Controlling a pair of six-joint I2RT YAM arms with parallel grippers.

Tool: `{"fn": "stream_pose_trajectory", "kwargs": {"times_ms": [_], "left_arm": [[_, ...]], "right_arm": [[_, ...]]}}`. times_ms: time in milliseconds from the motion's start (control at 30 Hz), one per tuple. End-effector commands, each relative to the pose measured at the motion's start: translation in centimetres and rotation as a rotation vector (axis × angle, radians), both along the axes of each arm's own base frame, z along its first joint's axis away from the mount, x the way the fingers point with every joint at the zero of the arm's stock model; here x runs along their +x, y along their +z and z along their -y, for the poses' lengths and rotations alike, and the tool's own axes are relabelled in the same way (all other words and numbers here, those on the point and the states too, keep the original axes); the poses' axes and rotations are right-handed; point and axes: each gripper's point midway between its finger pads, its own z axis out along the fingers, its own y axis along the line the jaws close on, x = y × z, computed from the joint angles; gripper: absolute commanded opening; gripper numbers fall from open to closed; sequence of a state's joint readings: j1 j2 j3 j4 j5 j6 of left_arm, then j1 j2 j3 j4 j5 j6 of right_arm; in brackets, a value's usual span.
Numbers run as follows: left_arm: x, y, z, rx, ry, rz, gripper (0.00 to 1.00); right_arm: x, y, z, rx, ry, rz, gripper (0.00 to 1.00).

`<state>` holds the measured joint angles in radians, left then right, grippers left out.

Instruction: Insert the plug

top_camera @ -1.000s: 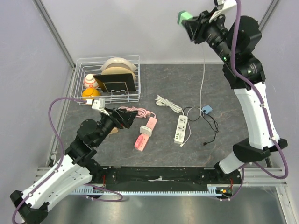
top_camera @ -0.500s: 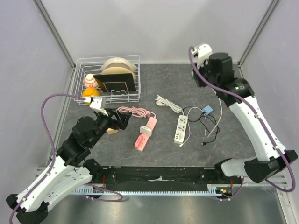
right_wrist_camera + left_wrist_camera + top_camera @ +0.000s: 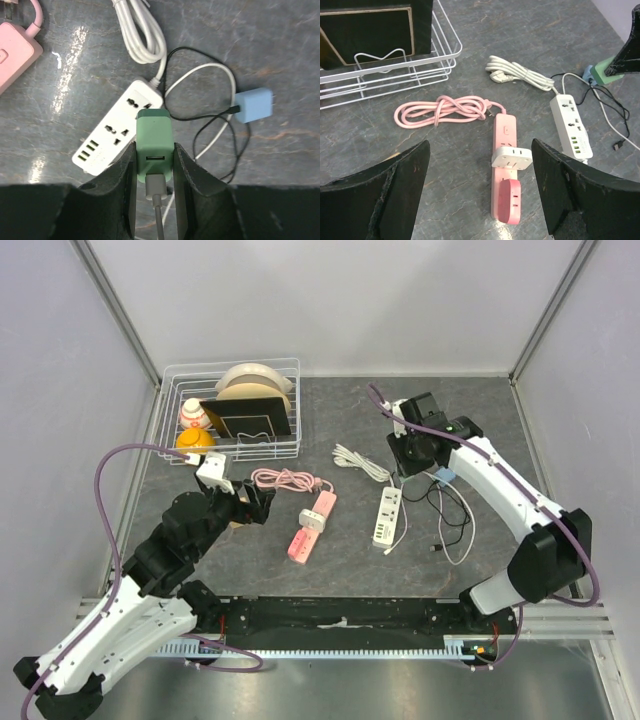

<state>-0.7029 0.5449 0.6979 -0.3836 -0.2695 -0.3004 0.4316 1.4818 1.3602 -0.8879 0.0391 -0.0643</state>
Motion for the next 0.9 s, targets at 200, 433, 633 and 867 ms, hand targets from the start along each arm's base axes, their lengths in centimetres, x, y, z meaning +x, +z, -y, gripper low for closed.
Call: {"fn": "stream_pose_trajectory", "kwargs": {"times_ms": [200,433,633,867], "left_arm": [[0.4,-0.8,-1.8,0.082,0.07,0.014,0.89],[0.4,-0.8,-1.8,0.083,0.07,0.015,0.89],[0.4,-1.1,-1.7,0.091,0.06,0.001,0.89],[0.3,-0.9,-1.7,0.084,0.061,0.006,0.88]], "right_arm": [[-1.8,-5.2,-1.8,0.076,-0.258,-0.233,0.0],[-2.3,-7.4,-1.1,0.036,-0.402,-0.306,0.0],[-2.2,-7.8,-1.0,0.035,-0.442,-0.31,0.0],[-1.8,-8.5,-0.7,0.047,-0.489,-0.286,0.0]]}}
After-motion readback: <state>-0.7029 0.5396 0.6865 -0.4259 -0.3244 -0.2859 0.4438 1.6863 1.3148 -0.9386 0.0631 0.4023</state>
